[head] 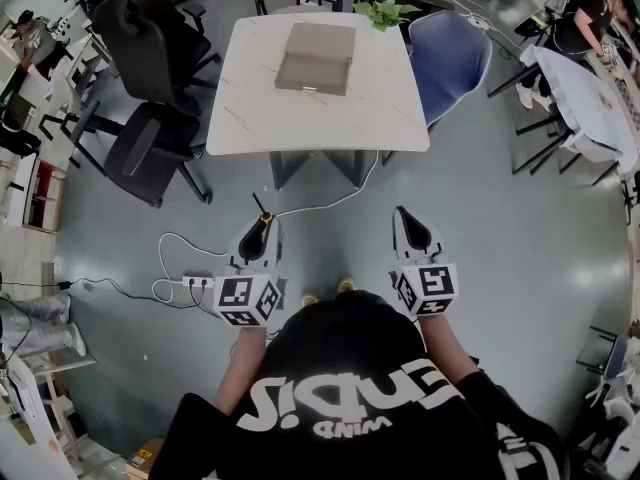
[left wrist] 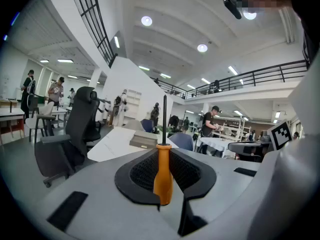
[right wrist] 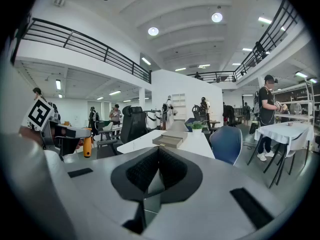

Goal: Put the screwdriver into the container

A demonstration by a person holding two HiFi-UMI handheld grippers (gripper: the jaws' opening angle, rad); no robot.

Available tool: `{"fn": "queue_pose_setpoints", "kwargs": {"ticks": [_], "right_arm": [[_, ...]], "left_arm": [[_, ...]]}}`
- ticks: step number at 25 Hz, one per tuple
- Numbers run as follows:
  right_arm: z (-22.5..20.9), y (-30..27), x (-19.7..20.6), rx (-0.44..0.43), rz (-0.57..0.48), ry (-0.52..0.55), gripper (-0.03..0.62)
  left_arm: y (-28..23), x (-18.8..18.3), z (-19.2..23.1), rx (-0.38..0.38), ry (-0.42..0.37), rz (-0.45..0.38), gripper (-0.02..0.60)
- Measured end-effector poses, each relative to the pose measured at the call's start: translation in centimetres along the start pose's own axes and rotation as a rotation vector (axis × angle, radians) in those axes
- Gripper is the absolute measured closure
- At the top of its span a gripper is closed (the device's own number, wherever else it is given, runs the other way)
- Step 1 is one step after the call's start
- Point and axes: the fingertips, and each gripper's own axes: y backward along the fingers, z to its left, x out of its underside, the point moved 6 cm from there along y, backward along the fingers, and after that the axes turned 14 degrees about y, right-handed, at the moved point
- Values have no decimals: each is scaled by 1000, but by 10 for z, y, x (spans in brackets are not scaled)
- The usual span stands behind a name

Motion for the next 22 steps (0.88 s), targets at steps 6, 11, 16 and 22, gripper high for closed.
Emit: {"fn": "queue_pose_setpoints", "kwargs": {"ticks": [6,11,16,22], "right_arm": [[-7,-9,-1,-6,-12,-3,585],[-12,-19,-3,-70,-68,-59,585],[-28,-29,-4,-118,-100,-106,585],[-51,-35,-1,-148,-113,-107,585]], "left_arm": [[-9,-6,0,-1,-13,-14,508],[-18,-10,-1,-13,-20,-28,508],[-27,-9,-6,-35,-18,-40,508],[-43,-11,-12,-73,-3,-80,508]]}}
